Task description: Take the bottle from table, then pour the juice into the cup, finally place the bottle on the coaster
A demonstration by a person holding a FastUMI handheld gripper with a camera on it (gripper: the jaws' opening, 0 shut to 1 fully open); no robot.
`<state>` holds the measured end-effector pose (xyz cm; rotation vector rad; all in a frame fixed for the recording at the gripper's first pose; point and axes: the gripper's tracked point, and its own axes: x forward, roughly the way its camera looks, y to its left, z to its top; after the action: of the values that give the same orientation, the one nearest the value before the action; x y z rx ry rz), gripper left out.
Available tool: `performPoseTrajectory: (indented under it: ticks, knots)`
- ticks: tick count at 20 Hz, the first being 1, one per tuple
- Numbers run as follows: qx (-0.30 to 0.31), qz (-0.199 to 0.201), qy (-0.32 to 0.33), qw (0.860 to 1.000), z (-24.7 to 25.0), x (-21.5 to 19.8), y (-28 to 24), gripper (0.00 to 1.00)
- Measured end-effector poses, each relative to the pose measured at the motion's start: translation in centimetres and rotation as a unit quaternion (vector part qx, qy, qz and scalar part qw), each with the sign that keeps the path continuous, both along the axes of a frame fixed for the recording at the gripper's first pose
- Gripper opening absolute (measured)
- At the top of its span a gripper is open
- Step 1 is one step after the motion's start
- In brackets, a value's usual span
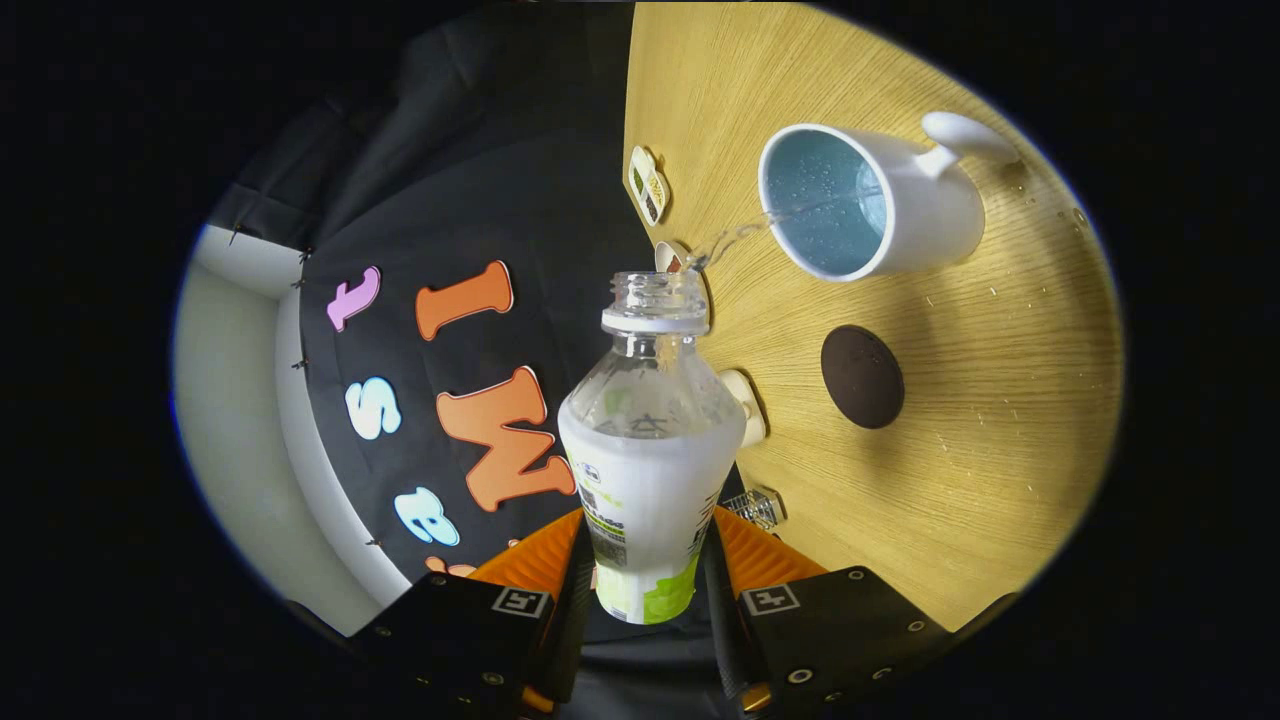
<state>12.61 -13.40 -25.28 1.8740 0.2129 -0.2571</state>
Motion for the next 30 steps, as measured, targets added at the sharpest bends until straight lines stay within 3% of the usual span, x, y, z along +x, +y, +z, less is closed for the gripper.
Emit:
performPoseTrajectory:
  ticks: [30]
  knots:
    - [0.066,-0.027,-0.024,0.997,2.5,0.3,-0.2,0.55]
